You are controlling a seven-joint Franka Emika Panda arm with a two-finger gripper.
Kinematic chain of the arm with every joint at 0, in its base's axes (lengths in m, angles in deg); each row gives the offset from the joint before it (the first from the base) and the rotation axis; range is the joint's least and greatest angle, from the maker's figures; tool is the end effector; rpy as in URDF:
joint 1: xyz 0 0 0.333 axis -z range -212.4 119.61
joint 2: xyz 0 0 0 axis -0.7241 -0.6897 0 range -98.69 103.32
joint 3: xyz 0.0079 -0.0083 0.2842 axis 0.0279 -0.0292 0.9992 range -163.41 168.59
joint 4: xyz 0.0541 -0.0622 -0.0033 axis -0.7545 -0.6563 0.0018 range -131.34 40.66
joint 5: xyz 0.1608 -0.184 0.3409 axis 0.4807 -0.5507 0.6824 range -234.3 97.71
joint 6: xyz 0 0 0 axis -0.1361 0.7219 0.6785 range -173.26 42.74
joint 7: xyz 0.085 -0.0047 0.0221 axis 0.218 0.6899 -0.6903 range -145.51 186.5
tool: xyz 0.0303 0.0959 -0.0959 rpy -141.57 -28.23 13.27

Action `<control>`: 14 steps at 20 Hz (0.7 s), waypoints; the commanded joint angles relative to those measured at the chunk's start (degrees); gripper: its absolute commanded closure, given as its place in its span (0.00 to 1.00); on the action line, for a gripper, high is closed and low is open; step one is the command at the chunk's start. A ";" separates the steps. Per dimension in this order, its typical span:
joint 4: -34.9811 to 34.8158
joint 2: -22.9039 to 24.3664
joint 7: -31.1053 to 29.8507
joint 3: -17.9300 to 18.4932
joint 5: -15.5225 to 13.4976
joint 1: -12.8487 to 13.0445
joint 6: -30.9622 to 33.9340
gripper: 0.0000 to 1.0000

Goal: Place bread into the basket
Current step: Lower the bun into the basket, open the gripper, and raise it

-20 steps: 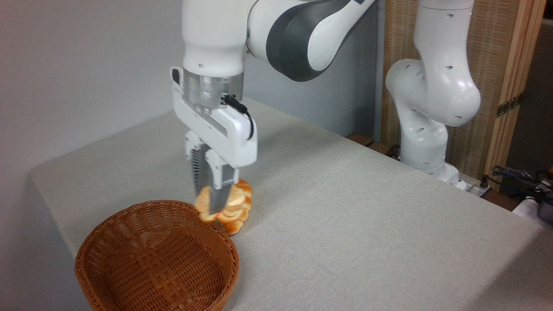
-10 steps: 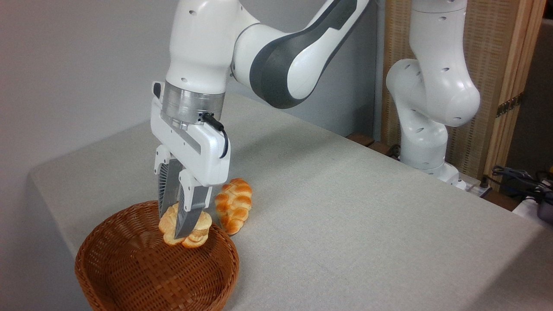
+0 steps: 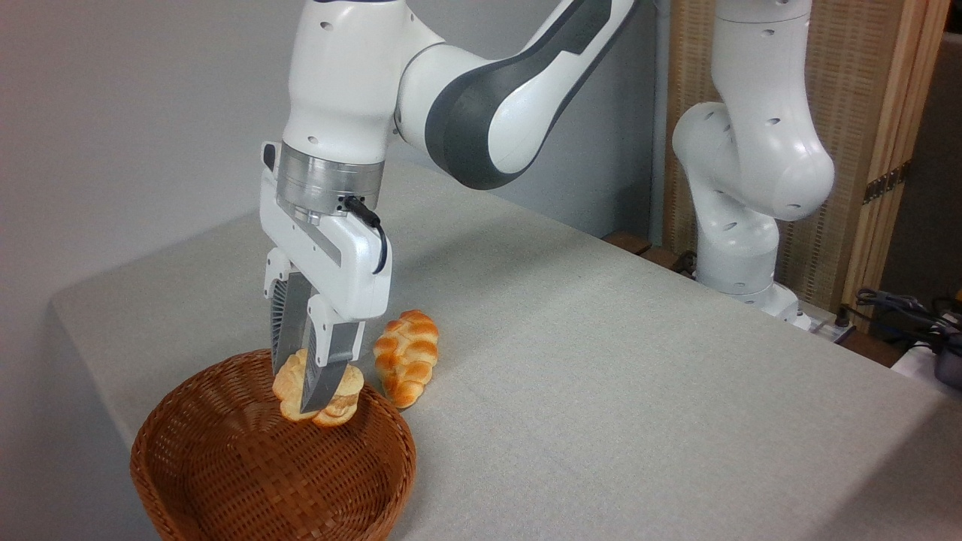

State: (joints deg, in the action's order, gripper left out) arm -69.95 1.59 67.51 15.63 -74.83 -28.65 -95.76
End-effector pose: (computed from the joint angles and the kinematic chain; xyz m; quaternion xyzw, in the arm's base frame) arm 0.6246 -0.0550 0.4198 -0.8963 0.3971 -0.1953 0.0279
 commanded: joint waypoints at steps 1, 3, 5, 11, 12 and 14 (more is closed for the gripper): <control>0.27 0.29 0.54 0.32 -1.29 1.06 -0.31 0.00; 0.35 0.64 0.54 0.40 -1.21 1.06 -0.31 0.00; 0.36 0.64 0.62 0.40 -1.21 1.06 -0.31 0.00; 0.53 4.23 -2.70 0.49 -1.03 0.97 0.91 0.00; 0.62 4.76 -3.76 0.40 -0.86 0.97 2.14 0.00; 1.93 6.00 -5.61 0.32 -0.50 1.06 7.49 0.00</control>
State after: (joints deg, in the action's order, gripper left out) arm -69.30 5.57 64.51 15.76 -74.93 -28.02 -94.18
